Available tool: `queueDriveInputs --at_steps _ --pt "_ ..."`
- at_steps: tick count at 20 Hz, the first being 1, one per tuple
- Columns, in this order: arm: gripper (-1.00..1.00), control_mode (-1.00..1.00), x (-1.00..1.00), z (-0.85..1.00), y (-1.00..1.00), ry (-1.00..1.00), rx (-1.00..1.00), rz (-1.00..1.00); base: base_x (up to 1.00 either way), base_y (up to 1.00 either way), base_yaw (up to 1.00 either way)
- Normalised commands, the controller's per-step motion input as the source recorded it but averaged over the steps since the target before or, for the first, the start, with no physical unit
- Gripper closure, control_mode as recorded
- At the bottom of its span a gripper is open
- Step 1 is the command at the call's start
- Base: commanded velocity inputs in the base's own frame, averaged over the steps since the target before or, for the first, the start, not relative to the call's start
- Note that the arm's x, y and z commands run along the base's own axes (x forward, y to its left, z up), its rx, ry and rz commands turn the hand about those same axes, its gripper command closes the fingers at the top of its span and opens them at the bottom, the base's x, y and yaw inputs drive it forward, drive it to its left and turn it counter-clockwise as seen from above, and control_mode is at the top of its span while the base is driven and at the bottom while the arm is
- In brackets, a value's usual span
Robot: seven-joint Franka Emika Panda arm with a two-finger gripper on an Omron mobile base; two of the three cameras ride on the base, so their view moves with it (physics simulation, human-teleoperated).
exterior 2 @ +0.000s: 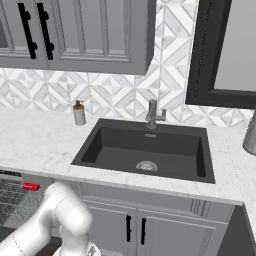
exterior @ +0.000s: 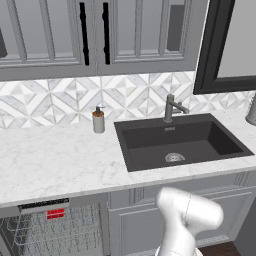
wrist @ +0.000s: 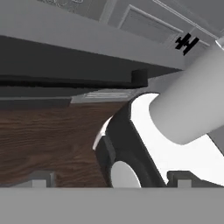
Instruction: Pick up the cup and bowl from the counter, place them in the dishwasher, and close the dishwasher door.
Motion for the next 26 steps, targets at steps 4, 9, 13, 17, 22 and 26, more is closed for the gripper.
queueDriveInputs --at_steps 4,9,13,17,22,26 --pt "-1.0 -1.0 0.09 -0.39 1.0 -0.05 -0.05 -0.21 0.0 0.0 0.0" --pt "-1.0 -1.0 0.01 -0.43 0.66 -0.01 -0.06 -0.19 0.0 0.0 0.0" --pt "-1.0 -1.0 0.1 -0.9 0.69 -0.01 -0.15 -0.28 0.0 0.0 0.0" --pt "-1.0 -1.0 0.2 -0.97 0.6 -0.01 -0.16 -0.3 0.0 0.0 0.0" --pt "-1.0 -1.0 -0.52 -0.82 0.31 -0.02 -0.17 -0.09 0.0 0.0 0.0" --pt "-1.0 -1.0 -0.91 -0.63 0.51 -0.17 -0.2 0.03 0.0 0.0 0.0"
